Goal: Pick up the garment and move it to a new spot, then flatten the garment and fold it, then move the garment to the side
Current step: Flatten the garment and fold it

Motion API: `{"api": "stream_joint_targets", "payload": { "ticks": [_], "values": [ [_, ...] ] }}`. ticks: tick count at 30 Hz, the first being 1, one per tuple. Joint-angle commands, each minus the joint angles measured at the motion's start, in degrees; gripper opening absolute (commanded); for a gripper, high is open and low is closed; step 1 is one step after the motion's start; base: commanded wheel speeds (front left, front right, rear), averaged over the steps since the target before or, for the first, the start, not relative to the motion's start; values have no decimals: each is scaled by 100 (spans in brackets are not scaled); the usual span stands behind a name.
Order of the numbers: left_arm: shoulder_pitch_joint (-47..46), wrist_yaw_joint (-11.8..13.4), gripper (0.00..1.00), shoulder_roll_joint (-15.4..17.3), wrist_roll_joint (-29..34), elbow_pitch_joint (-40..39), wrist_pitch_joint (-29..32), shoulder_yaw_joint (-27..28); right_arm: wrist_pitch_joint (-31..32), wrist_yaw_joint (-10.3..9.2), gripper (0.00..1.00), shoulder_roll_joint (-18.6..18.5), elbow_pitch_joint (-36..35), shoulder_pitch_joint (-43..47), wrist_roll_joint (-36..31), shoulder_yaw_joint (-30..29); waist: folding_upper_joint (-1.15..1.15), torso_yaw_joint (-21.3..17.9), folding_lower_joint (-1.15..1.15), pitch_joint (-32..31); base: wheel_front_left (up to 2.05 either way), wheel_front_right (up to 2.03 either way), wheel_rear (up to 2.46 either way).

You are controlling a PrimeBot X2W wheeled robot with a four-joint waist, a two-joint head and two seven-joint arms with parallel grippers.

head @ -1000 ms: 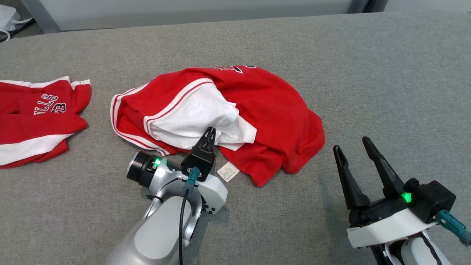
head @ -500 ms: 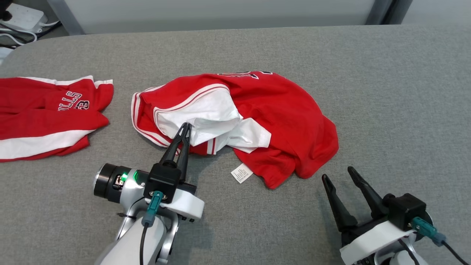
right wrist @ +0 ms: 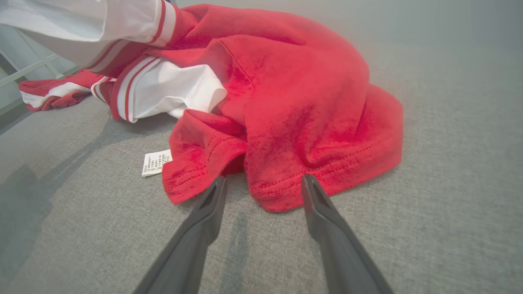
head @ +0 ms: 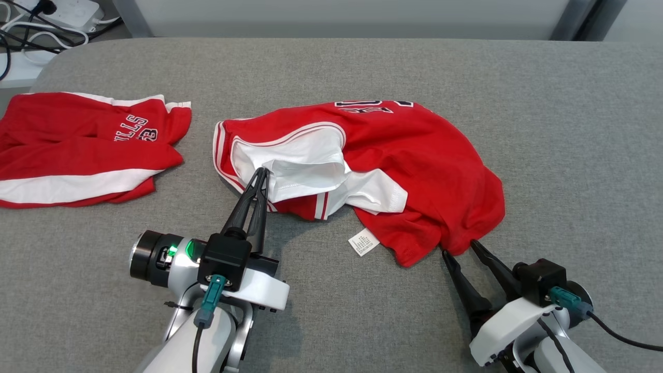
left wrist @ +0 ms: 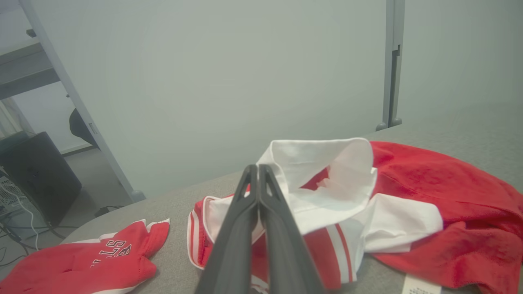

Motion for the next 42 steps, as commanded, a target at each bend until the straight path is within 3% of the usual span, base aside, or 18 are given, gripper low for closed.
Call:
{"api": "stream_joint_targets", "payload": {
  "ticks": [1,4,5,6,8,9,15,23,28,33,42],
  "values": [
    [-122,-3,0,92,69,-157,-32,212,-68,41,79,-30,60,-134,-10,136,0,50,0,14,0,0,0],
    [-131,-14,0,73,65,-185,-32,227,-68,41,75,15,267,-217,-70,128,0,95,0,22,0,0,0],
    [-130,-18,0,70,62,-193,-32,236,-68,41,67,21,322,-239,-99,97,0,102,0,26,0,0,0],
    [-130,-21,0,69,59,-200,-32,245,-68,41,46,34,360,-257,-122,75,0,105,0,29,0,0,0],
    [-122,-22,0,74,59,-206,-32,263,-68,41,28,72,409,-284,-166,41,0,95,0,33,0,0,0],
    [-117,-23,0,77,62,-209,-32,271,-68,41,0,102,417,-290,-177,16,0,86,0,34,0,0,0],
    [-105,-41,0,108,70,-223,-32,317,-68,41,0,160,405,-307,-292,-153,0,14,0,24,0,0,0],
    [-78,-11,0,238,141,-525,-32,518,-68,41,0,51,-368,-90,-634,-1294,0,-132,0,-140,0,0,0],
    [-37,-88,0,387,10,-1144,-33,909,-68,41,0,-179,-883,-38,-836,-1791,0,-208,0,-250,0,0,0],
    [-40,-281,0,568,-210,-1829,-33,1408,-68,41,0,-495,-1390,-154,-973,-2129,0,-257,0,-329,0,0,0],
    [-484,-846,0,845,-987,-2497,6,2069,-68,41,0,-1210,-2286,-612,-1247,-2737,0,-358,0,-524,0,0,0]
  ]
}}
